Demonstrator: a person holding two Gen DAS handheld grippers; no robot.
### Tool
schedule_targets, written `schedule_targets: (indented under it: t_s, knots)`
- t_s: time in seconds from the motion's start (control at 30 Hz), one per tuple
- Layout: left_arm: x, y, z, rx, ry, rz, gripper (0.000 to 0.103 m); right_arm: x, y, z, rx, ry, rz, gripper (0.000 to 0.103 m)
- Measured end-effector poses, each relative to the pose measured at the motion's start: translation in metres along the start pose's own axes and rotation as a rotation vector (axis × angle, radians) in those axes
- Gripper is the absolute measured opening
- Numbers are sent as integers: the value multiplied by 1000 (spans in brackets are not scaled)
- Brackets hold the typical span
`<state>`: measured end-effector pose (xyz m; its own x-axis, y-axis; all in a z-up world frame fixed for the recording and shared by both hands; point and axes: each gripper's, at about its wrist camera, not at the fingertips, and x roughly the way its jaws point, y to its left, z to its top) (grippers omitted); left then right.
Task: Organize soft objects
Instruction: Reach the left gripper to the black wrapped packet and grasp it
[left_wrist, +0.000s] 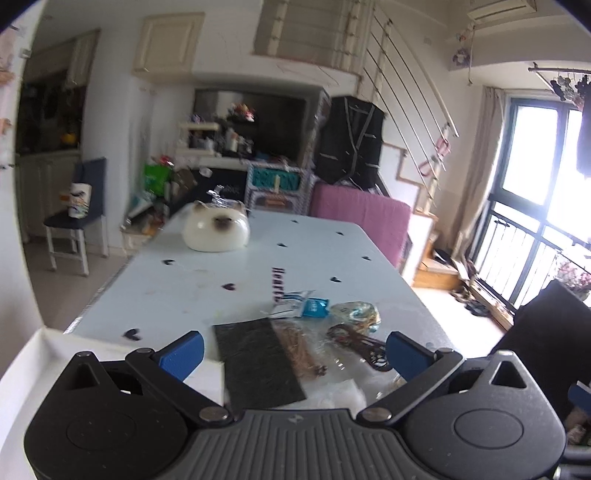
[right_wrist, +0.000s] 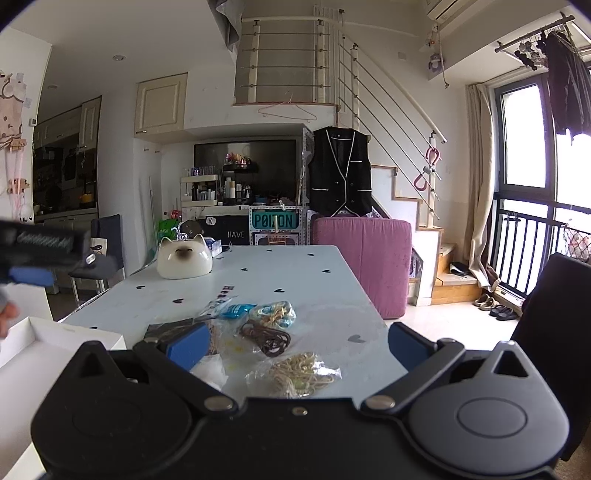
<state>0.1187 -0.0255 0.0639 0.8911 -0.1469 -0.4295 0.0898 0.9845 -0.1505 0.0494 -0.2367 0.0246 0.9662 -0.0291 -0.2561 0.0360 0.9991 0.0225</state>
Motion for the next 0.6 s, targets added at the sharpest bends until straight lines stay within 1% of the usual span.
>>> schedule_targets:
  t_s: [0.13, 0.23, 0.43, 0.47, 0.57, 0.6]
  knots:
    - [40, -2, 24, -8, 71, -42, 103, 14, -2, 0, 6, 16, 11, 103]
    - [73, 3, 39, -55, 150, -47, 103, 28, -4, -1, 17, 34, 25, 103]
    - [137, 23, 56, -162, 281, 8, 103, 57, -4, -4, 39, 72, 111, 101]
    - [148, 25, 58, -166, 302, 15, 103, 62, -2, -4, 39, 77, 124, 98]
    - [181, 28, 59, -137, 356, 40, 103, 74, 4, -7, 36, 93, 162, 95]
    - [192, 28, 59, -122, 379, 49, 103, 77, 5, -8, 35, 98, 177, 89]
